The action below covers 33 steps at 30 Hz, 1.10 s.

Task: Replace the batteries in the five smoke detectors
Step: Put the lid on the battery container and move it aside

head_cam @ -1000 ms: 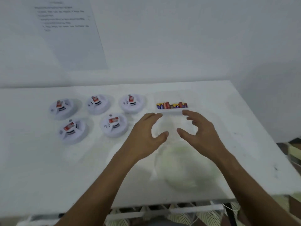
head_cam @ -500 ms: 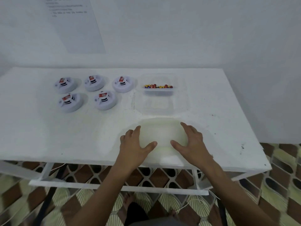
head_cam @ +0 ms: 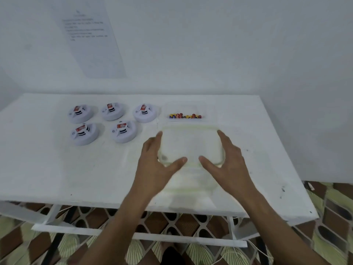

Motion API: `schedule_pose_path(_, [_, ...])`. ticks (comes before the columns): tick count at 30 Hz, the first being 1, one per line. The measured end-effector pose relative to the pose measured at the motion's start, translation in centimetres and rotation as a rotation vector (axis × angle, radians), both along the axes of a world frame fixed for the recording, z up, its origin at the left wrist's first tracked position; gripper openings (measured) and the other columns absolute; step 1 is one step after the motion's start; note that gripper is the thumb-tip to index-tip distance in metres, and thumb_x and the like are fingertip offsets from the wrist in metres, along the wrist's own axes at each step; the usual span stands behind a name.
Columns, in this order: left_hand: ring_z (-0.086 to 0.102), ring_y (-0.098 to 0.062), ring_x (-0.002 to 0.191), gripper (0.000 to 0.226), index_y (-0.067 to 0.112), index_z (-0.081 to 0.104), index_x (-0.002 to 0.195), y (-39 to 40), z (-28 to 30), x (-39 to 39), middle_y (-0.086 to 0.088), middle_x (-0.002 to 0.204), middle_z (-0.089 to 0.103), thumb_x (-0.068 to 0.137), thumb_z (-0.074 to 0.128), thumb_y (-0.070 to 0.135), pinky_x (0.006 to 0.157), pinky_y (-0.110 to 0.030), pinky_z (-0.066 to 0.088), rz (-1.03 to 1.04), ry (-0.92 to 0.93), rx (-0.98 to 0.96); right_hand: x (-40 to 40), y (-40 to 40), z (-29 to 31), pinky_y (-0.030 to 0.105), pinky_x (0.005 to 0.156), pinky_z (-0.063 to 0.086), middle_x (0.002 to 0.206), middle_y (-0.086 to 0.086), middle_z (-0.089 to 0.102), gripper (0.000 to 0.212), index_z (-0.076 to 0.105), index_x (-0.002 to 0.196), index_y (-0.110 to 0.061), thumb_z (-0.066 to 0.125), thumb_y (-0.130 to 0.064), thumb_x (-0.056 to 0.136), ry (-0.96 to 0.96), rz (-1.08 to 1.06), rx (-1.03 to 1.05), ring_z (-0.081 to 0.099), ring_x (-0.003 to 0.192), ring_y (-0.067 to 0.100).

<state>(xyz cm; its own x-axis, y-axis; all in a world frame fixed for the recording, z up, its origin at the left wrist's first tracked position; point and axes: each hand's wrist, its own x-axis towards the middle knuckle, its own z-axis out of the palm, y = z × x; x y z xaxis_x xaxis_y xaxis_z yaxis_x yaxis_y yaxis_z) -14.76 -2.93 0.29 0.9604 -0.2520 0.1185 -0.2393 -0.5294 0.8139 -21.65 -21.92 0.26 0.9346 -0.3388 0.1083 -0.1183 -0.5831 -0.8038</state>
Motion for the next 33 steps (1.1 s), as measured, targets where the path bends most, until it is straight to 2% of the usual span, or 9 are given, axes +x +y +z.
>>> schedule_pose_path(2, [0.049, 0.019, 0.104, 0.091, 0.033, 0.033, 0.147, -0.9, 1.0, 4.0, 0.015, 0.140, 0.042, 0.070, 0.075, 0.059, 0.094, -0.024, 0.046, -0.014, -0.001, -0.004, 3.3, -0.6, 1.3, 0.021, 0.104, 0.021, 0.157, -0.007, 0.033, 0.084, 0.023, 0.155, -0.026, 0.072, -0.036, 0.087, -0.035, -0.008, -0.011, 0.024, 0.144, 0.017])
schedule_pose_path(5, [0.040, -0.010, 0.134, 0.090, 0.025, 0.031, 0.148, -2.6, 1.6, 9.7, 0.005, 0.148, 0.039, 0.074, 0.074, 0.054, 0.103, -0.024, 0.035, -0.039, 0.030, 0.013, 8.6, -1.8, 2.3, 0.022, 0.102, 0.022, 0.155, -0.004, 0.036, 0.081, 0.025, 0.154, -0.023, 0.072, -0.034, 0.089, -0.047, -0.021, -0.002, 0.025, 0.143, 0.023])
schedule_pose_path(10, [0.043, -0.024, 0.132, 0.095, 0.016, 0.029, 0.147, -5.2, 1.2, 17.2, -0.007, 0.143, 0.045, 0.073, 0.068, 0.061, 0.107, -0.039, 0.040, -0.062, 0.073, 0.073, 15.6, -3.3, 1.8, 0.029, 0.117, 0.022, 0.160, -0.004, 0.029, 0.087, 0.021, 0.156, -0.022, 0.072, -0.036, 0.087, 0.019, -0.038, 0.062, 0.026, 0.148, 0.020])
schedule_pose_path(13, [0.029, -0.024, 0.141, 0.095, 0.013, 0.013, 0.153, -6.2, 0.2, 20.0, -0.010, 0.155, 0.026, 0.083, 0.067, 0.049, 0.109, -0.033, 0.029, -0.078, 0.118, 0.099, 18.0, -3.4, 0.9, 0.023, 0.111, 0.023, 0.160, -0.001, 0.030, 0.089, 0.018, 0.157, -0.021, 0.073, -0.032, 0.088, 0.051, -0.050, 0.093, 0.028, 0.147, 0.018])
schedule_pose_path(16, [0.038, -0.031, 0.135, 0.098, 0.016, 0.020, 0.151, -6.6, -0.8, 21.4, -0.009, 0.150, 0.036, 0.076, 0.065, 0.061, 0.108, -0.039, 0.036, -0.074, 0.125, 0.138, 19.5, -3.6, 0.0, 0.029, 0.112, 0.032, 0.158, 0.000, 0.033, 0.091, 0.017, 0.157, -0.023, 0.074, -0.031, 0.087, 0.080, -0.079, 0.128, 0.034, 0.144, 0.020])
schedule_pose_path(18, [0.047, -0.031, 0.127, 0.101, 0.018, 0.030, 0.145, -6.6, -1.6, 22.4, -0.006, 0.140, 0.048, 0.065, 0.060, 0.072, 0.101, -0.045, 0.044, -0.060, 0.136, 0.161, 20.2, -3.9, -0.3, 0.024, 0.100, 0.036, 0.154, 0.000, 0.039, 0.090, 0.018, 0.156, -0.025, 0.074, -0.028, 0.087, 0.091, -0.092, 0.165, 0.040, 0.139, 0.019])
schedule_pose_path(22, [0.037, -0.024, 0.138, 0.097, 0.015, 0.020, 0.152, -7.0, -2.6, 23.8, -0.006, 0.153, 0.034, 0.079, 0.067, 0.058, 0.108, -0.036, 0.037, -0.085, 0.213, 0.132, 21.7, -4.7, -0.8, 0.022, 0.094, 0.035, 0.150, 0.001, 0.041, 0.092, 0.015, 0.157, -0.027, 0.075, -0.025, 0.086, 0.121, -0.085, 0.211, 0.041, 0.136, 0.018])
schedule_pose_path(28, [0.037, -0.025, 0.137, 0.092, 0.016, 0.024, 0.150, -8.5, -2.1, 26.4, -0.006, 0.149, 0.039, 0.080, 0.068, 0.055, 0.106, -0.037, 0.038, -0.092, 0.181, 0.114, 23.8, -6.4, -0.8, 0.043, 0.105, 0.049, 0.144, -0.003, 0.047, 0.097, 0.021, 0.154, -0.032, 0.082, -0.026, 0.078, 0.093, -0.098, 0.299, 0.053, 0.126, 0.022])
schedule_pose_path(33, [0.043, -0.024, 0.128, 0.088, 0.016, 0.029, 0.146, -9.0, -2.5, 26.6, -0.005, 0.142, 0.044, 0.079, 0.069, 0.056, 0.093, -0.033, 0.042, -0.118, 0.210, 0.152, 23.3, -7.3, -1.3, 0.011, 0.074, 0.045, 0.117, -0.014, 0.051, 0.083, 0.035, 0.148, -0.027, 0.081, -0.016, 0.079, 0.046, -0.086, 0.210, 0.052, 0.107, 0.012])
